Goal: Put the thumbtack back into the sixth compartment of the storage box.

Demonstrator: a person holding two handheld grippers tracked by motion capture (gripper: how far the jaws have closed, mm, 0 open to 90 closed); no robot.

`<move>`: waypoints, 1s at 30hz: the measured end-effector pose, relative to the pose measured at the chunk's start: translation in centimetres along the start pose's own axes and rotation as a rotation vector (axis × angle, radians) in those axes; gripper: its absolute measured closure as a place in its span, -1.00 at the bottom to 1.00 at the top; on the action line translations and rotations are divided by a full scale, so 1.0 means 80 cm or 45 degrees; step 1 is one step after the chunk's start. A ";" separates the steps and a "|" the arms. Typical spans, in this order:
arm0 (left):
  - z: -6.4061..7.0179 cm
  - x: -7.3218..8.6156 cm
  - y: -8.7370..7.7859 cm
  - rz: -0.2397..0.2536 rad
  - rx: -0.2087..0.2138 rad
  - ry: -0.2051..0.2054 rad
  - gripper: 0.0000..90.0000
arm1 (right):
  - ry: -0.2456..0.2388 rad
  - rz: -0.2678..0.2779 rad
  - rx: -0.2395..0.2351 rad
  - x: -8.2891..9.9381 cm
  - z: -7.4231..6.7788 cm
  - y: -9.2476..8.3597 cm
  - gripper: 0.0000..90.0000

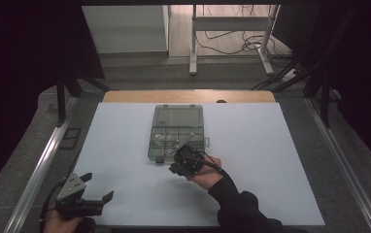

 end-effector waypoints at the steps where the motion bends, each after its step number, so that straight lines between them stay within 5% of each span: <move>1: 0.000 0.000 0.000 0.000 0.000 0.000 -0.95 | 0.004 0.003 0.001 -0.001 0.001 -0.001 0.82; 30: 0.000 0.000 0.000 -0.006 0.003 0.000 -0.95 | 0.080 0.061 0.116 -0.042 0.046 0.008 0.82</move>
Point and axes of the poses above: each handheld gripper's, and its own axes: y roughly forward along the jaws, x roughly out of its underside, z roughly to its right, the point moved 4 cm from there along y, roughly forward along the jaws, and after that the axes turned 4 degrees about y, right-handed, at the moved point
